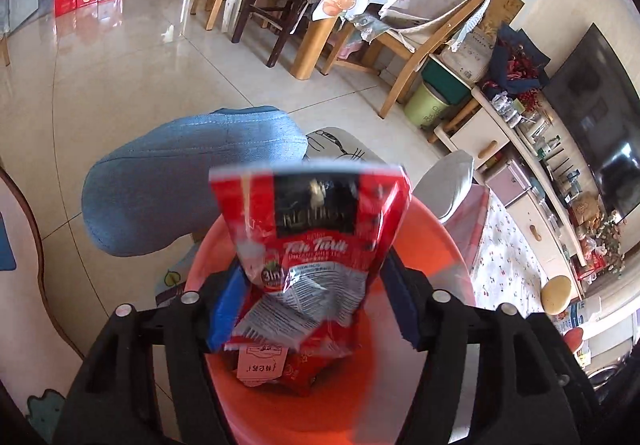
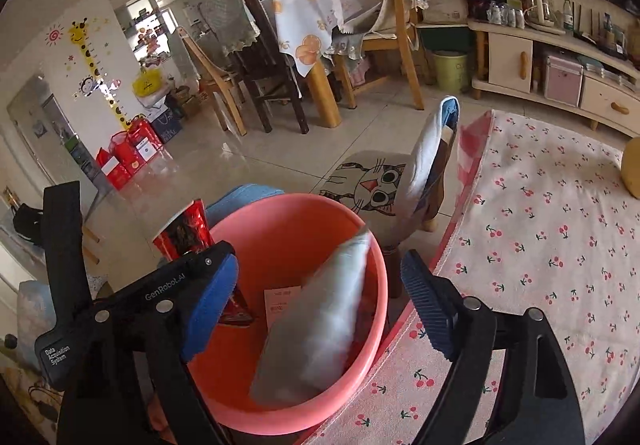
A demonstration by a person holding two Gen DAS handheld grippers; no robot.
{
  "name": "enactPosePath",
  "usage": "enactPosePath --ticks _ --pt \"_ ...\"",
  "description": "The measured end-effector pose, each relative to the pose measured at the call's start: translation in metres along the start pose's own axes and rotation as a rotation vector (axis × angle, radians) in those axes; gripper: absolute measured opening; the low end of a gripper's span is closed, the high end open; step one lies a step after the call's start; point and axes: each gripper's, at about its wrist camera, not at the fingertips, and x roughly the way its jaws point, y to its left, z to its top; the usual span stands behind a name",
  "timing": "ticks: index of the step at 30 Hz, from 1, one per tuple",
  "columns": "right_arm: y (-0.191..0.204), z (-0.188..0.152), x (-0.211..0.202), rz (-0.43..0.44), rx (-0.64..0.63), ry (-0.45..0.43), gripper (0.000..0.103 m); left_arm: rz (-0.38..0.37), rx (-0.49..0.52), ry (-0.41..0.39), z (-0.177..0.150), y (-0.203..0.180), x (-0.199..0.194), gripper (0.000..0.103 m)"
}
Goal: Collect trash
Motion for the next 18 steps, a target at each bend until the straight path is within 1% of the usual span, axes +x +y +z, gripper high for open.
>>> enactPosePath --ticks 1,2,3,6,8,11,14,18 --pt "-0.004 -0.002 -0.004 -0.014 0.003 -0.007 0.089 0.004 0.005 0.000 0.001 -0.001 0.001 0.072" --pt "-0.008 -0.004 -0.009 -0.026 0.004 -0.010 0.089 0.014 0.012 -0.005 0.000 -0.002 0.000 0.073" --pt "-0.013 -0.008 -0.013 -0.037 0.005 -0.012 0.089 0.007 0.013 -0.020 0.000 -0.003 -0.002 0.074" --pt "-0.025 -0.018 -0.026 -0.088 0.004 -0.014 0.090 -0.027 0.024 -0.093 -0.006 -0.007 -0.012 0.080" --pt "-0.033 -0.027 -0.035 -0.125 0.001 -0.015 0.091 -0.036 0.048 -0.141 -0.009 -0.013 -0.018 0.082" --pt "-0.045 -0.040 -0.046 -0.172 0.004 -0.009 0.091 -0.097 0.060 -0.203 -0.014 -0.022 -0.027 0.086" --pt "-0.058 -0.052 -0.060 -0.205 0.012 -0.015 0.091 -0.138 0.128 -0.253 -0.020 -0.038 -0.034 0.087" --pt "-0.072 -0.065 -0.079 -0.254 0.009 -0.024 0.091 -0.154 0.212 -0.265 -0.027 -0.061 -0.038 0.090"
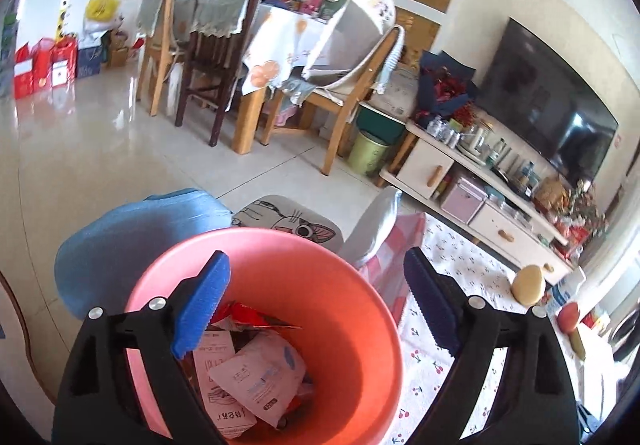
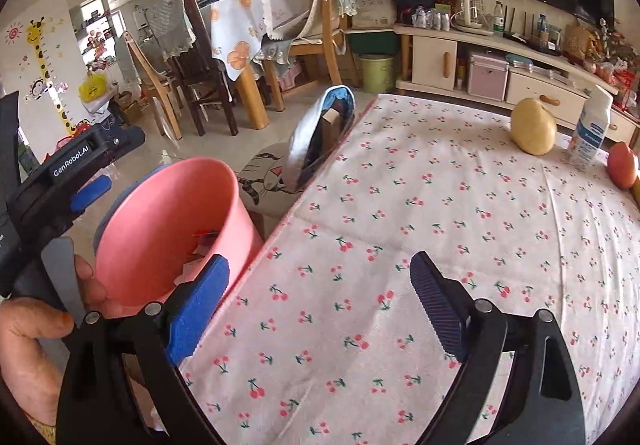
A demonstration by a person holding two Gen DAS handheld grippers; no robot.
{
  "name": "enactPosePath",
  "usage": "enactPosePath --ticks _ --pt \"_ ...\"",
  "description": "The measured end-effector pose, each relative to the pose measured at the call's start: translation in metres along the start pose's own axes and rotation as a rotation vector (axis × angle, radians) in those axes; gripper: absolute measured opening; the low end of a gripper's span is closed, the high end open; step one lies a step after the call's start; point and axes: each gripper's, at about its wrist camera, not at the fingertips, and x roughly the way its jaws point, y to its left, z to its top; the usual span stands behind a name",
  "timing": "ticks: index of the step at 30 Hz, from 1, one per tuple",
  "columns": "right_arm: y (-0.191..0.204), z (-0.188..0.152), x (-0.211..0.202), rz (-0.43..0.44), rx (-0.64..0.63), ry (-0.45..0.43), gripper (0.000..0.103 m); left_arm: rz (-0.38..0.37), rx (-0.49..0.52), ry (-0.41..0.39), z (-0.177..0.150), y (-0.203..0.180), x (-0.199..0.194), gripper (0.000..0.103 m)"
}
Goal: Collect trash
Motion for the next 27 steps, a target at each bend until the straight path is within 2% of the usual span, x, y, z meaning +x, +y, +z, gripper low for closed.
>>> enactPosePath --ticks 5,11,18,27 --pt "-0.018 -0.012 -0.023 -0.046 -0.007 -0.033 0.091 0.005 0.037 -0.002 -0.002 -0.022 -0.009 0.090" --pt "-0.034 -0.020 -0.055 -0.103 -0.023 -0.085 0.092 0.026 0.106 -0.042 -0.007 -0.047 -0.027 0.098" --pt "-0.053 -0.030 -0.092 -0.167 -0.036 -0.166 0.094 -0.005 0.175 -0.060 -0.021 -0.080 -0.042 0.099" --pt "-0.079 -0.044 -0.121 -0.227 -0.038 -0.230 0.094 -0.040 0.328 -0.077 -0.050 -0.135 -0.061 0.099"
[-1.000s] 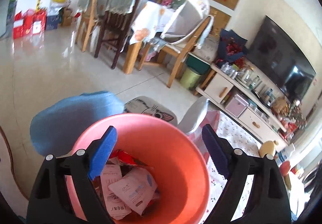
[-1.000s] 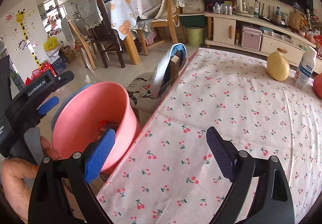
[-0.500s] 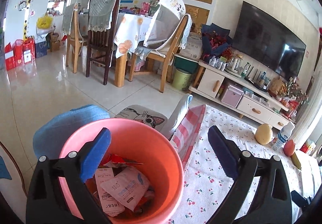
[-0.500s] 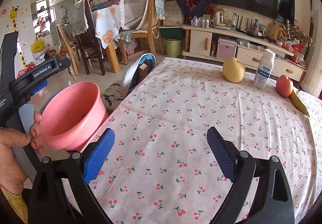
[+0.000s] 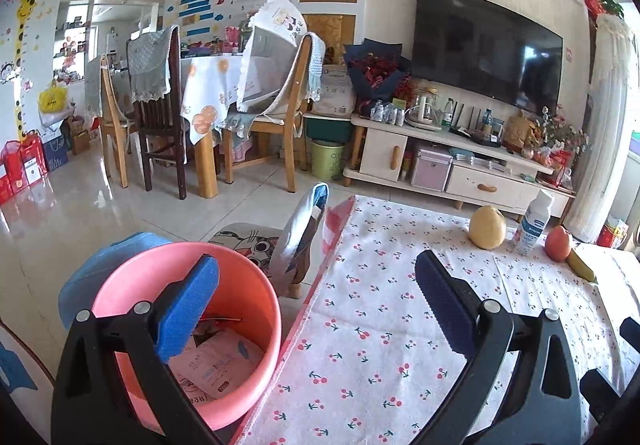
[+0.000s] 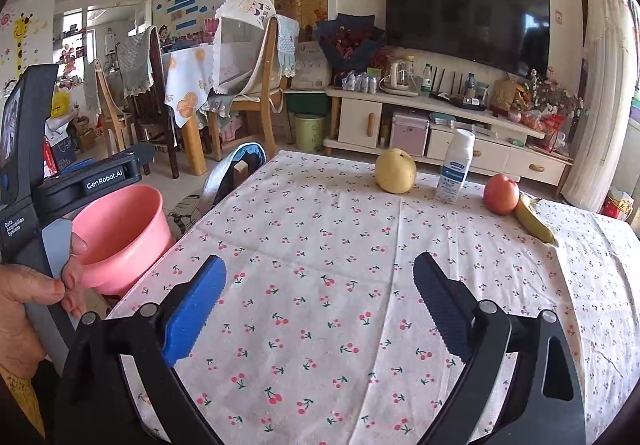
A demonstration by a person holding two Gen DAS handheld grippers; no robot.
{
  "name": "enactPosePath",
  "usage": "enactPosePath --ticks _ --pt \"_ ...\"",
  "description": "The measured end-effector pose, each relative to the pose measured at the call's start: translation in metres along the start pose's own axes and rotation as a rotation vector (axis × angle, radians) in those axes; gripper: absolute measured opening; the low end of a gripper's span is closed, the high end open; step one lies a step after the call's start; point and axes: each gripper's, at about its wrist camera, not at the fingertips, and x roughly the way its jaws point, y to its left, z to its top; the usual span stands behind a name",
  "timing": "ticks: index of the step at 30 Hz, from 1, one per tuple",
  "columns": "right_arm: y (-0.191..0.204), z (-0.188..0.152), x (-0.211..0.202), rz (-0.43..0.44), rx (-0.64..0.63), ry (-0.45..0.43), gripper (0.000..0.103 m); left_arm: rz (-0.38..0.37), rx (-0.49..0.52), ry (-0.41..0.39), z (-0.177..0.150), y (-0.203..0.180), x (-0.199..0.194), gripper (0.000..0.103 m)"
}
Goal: Collect trash
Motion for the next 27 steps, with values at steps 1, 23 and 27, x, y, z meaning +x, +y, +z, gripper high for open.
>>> enactPosePath --ticks 1,23,27 --pt "-0.003 -0.002 -0.002 -0.006 -0.002 -0.005 0.094 -0.004 0.011 -0.001 -0.001 -0.005 -0.002 0.099" --pt "-0.080 -0.022 -0.051 -0.147 -0.025 -0.143 0.095 -0.062 0.155 0.009 -0.033 -0.111 -0.047 0.099" --pt "-0.090 -0.025 -0.060 -0.156 -0.020 -0.161 0.095 -0.060 0.177 0.001 -0.035 -0.128 -0.057 0.099"
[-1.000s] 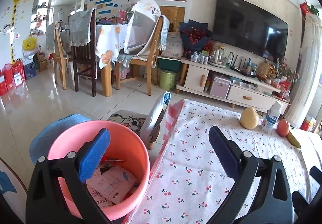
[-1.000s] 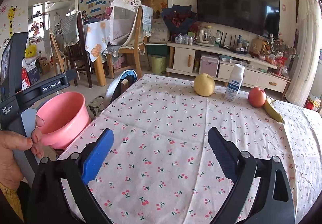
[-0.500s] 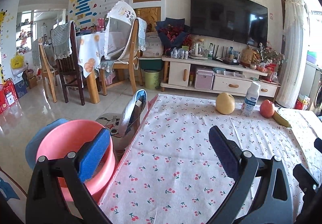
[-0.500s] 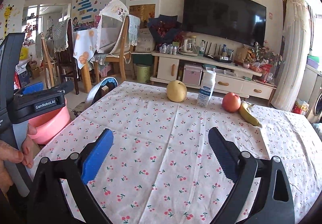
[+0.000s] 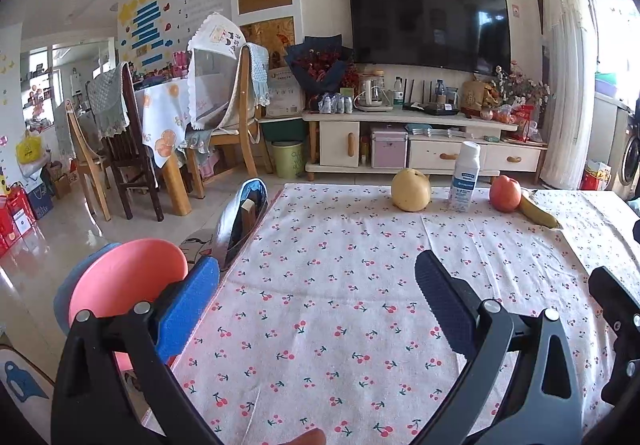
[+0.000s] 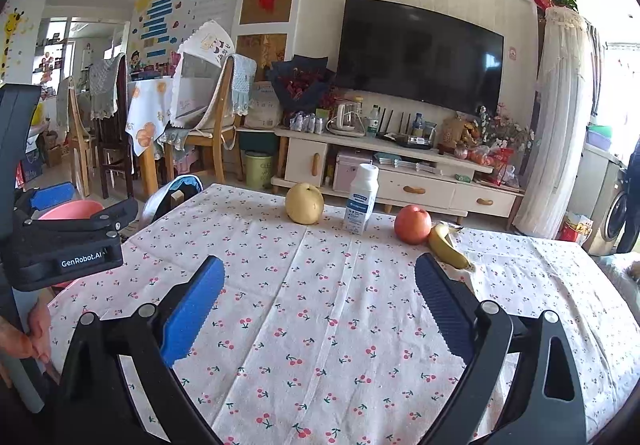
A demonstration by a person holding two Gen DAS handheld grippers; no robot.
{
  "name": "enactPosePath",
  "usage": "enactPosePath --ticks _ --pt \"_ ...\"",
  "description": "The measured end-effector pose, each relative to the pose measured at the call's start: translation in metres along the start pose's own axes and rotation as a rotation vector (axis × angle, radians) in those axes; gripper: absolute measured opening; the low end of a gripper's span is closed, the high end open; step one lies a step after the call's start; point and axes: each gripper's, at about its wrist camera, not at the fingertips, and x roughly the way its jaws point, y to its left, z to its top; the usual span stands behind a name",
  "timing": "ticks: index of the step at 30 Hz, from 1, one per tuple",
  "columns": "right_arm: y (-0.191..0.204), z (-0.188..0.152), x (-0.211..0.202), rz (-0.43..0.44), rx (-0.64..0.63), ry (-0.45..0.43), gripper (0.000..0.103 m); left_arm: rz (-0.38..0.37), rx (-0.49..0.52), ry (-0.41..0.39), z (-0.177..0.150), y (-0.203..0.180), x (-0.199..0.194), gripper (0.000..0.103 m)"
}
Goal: Collect trash
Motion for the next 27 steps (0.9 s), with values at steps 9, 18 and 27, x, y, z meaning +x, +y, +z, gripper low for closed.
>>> enactPosePath --ticks 9,18,27 --pt "-0.033 -0.002 -0.018 -0.022 0.063 -0.050 0.095 -0.040 -0.017 -0.018 0.004 -0.027 -0.024 0.099" --pt "-0.061 -0.002 -0.034 -0.067 0.117 -0.095 0.096 -0.044 0.019 -0.060 0.010 -0.058 -0.047 0.099" --pt "-0.077 -0.002 -0.042 -0.099 0.141 -0.124 0.096 -0.048 0.035 -0.079 0.015 -0.072 -0.059 0.099"
